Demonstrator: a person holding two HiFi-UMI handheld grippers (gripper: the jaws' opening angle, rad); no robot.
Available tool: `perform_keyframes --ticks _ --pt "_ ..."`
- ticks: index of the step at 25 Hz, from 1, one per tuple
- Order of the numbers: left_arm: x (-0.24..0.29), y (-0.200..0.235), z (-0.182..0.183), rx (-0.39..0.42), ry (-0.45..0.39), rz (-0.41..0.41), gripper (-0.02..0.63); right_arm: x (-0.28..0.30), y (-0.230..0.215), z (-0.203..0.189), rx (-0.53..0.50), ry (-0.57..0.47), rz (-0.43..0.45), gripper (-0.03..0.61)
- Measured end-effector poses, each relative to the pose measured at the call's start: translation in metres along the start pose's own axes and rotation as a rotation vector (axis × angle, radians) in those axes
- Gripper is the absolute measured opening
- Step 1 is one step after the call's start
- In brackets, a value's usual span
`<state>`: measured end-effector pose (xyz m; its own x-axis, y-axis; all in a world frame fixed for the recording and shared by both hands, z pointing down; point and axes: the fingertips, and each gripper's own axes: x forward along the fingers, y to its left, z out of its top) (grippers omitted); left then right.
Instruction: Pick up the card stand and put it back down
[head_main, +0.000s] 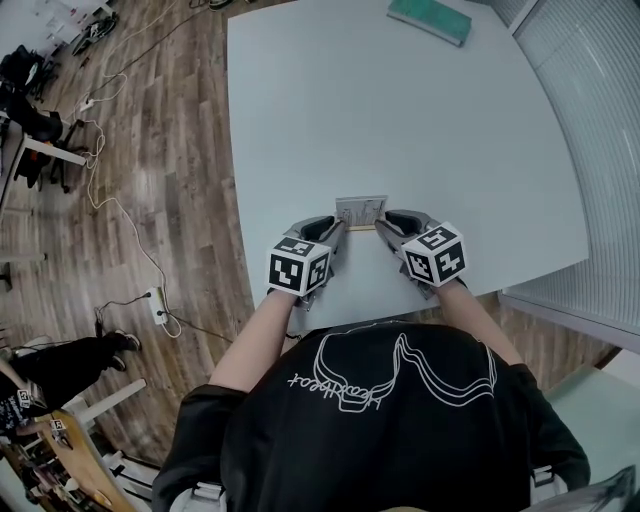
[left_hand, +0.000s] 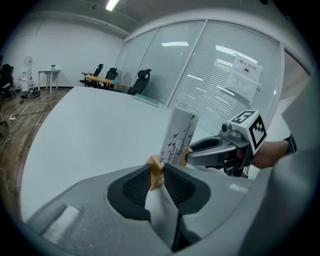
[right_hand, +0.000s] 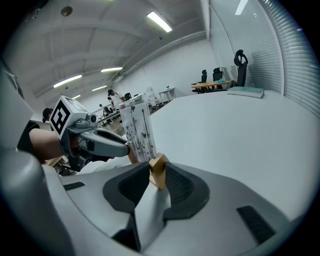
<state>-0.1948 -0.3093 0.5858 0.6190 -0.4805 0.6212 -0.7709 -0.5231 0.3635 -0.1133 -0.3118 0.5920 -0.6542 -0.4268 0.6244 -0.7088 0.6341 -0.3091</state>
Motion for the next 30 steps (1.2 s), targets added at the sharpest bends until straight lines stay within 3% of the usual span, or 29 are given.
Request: perform_keyframes --ticks 12,30 --pt "-0.006 -0.012 -0.008 -0.009 0.005 0.036 0.084 -0.009 0.004 -0.008 -0.006 -0.032 0.013 0.095" --pt "-0.083 -0.132 -0.007 -0.028 -0.139 0.084 0.084 -0.138 0.059 -0.006 -0.071 -0.146 0.088 0.094"
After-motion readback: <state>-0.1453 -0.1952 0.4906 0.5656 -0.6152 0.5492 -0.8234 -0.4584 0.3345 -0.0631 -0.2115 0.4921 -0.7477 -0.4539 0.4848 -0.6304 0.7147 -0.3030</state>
